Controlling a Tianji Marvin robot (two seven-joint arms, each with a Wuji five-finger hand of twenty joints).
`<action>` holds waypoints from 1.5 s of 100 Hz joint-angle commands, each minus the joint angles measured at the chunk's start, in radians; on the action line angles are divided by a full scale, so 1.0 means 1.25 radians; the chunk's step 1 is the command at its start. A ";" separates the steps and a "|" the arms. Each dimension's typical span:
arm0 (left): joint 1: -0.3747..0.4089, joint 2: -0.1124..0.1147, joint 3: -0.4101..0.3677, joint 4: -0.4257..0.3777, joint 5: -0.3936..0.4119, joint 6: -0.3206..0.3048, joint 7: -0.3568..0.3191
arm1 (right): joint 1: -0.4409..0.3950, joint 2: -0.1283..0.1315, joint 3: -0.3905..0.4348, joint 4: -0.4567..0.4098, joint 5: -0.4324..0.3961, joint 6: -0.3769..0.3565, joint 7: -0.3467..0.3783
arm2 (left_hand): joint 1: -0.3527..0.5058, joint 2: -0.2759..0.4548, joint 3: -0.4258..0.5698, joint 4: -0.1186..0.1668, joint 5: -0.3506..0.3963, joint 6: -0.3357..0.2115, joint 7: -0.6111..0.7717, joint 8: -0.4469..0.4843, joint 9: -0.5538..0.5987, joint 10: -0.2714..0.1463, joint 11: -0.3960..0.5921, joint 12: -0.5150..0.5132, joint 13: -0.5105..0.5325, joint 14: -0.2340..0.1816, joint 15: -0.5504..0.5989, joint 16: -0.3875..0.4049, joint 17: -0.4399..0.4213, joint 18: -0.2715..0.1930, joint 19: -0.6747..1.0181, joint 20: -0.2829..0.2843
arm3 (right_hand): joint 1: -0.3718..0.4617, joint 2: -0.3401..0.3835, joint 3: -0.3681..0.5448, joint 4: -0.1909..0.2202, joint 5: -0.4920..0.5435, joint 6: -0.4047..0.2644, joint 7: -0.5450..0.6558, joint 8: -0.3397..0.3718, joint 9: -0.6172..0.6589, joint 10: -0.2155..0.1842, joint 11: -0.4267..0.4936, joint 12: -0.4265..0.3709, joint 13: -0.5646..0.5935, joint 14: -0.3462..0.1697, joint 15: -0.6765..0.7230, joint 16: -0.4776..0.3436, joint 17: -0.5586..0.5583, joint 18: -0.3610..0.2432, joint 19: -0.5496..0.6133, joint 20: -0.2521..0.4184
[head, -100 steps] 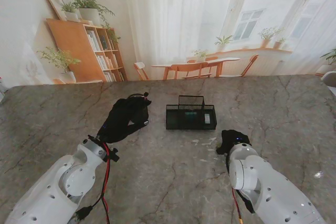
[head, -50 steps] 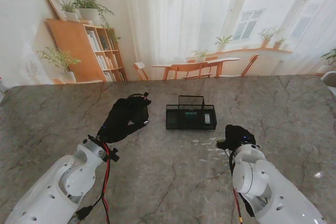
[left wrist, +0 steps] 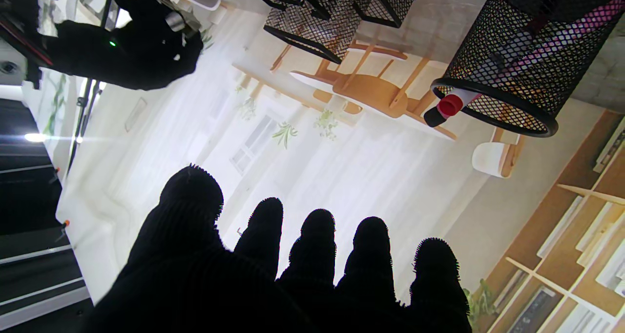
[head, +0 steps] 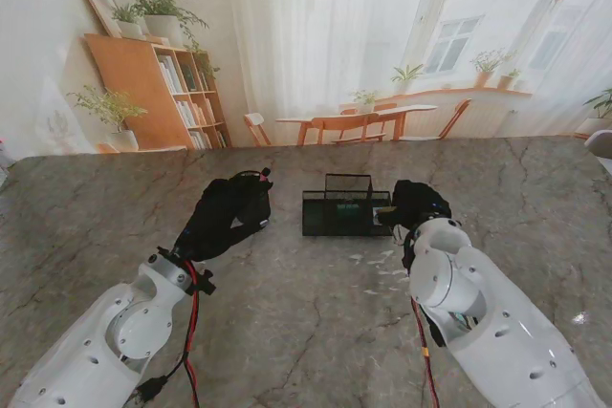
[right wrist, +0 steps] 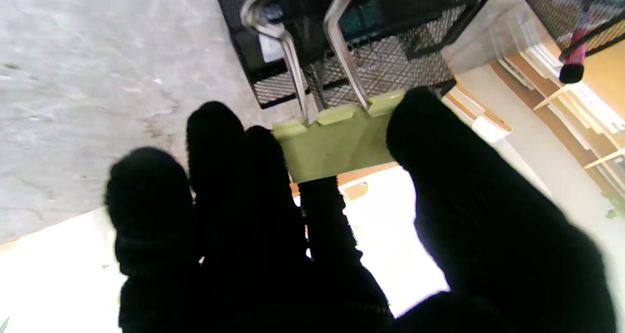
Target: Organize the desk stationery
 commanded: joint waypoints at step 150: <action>0.018 -0.001 -0.017 -0.014 0.007 0.006 0.001 | 0.425 -0.106 -0.307 0.392 0.251 0.074 -0.010 | 0.022 0.063 -0.022 -0.096 0.017 -0.003 0.006 0.007 0.013 0.001 0.000 0.003 0.020 -0.007 0.006 0.007 -0.010 -0.014 -0.002 -0.002 | -0.034 0.078 0.089 0.115 0.025 0.007 -0.288 0.175 -0.148 -0.048 -0.052 0.000 -0.031 -0.081 0.054 0.011 -0.001 -0.054 0.049 -0.017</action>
